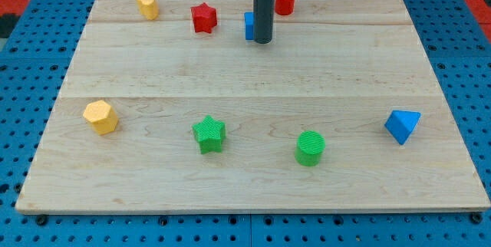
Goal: Nudge the blue cube a bit up
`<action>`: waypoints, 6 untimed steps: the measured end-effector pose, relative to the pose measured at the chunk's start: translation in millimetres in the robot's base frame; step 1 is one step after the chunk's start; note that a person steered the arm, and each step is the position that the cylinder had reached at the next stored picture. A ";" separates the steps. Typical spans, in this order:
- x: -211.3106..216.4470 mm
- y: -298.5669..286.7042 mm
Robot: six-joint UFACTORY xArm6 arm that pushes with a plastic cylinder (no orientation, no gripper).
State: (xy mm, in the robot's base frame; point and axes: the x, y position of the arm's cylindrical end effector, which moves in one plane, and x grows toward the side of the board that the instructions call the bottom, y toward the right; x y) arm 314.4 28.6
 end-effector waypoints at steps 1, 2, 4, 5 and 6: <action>-3.6 4.9; 1.6 11.1; -18.3 -4.6; -38.1 -3.4; -36.3 -3.2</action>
